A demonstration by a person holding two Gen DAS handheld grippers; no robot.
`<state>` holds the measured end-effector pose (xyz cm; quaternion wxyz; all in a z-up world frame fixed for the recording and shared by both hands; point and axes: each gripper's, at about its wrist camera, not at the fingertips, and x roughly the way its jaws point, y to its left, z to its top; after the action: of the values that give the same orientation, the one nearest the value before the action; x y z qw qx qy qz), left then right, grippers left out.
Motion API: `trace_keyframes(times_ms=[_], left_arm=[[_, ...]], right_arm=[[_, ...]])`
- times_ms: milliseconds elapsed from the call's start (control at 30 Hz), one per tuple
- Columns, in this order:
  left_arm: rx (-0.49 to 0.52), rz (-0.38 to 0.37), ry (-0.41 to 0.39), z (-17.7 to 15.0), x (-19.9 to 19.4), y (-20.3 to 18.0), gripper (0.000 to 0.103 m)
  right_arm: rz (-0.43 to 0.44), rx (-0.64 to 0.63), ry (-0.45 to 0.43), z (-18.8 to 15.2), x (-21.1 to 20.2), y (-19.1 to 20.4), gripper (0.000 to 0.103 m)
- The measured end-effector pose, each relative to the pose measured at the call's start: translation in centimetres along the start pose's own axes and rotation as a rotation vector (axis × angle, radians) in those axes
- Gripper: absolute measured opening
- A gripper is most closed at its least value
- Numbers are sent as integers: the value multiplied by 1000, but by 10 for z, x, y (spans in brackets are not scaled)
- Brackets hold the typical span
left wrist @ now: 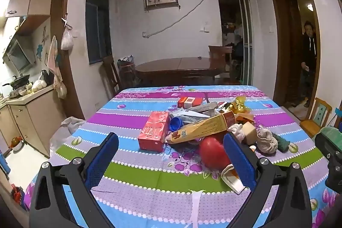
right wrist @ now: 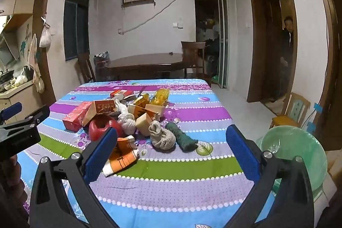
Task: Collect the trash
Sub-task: 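Move both tools toward the pile of trash on the table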
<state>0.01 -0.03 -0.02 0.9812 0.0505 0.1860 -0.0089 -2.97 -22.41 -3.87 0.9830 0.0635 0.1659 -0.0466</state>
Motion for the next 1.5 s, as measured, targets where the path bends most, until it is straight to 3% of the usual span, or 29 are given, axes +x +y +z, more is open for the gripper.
trace_keyframes(times_ms=[433, 1500], left_arm=[[-1, 3, 30, -8, 8, 0, 98], [-14, 8, 63, -19, 22, 10, 98]], right_arm=[[15, -1, 60, -10, 10, 6, 98], [2, -24, 110, -20, 19, 14, 98]])
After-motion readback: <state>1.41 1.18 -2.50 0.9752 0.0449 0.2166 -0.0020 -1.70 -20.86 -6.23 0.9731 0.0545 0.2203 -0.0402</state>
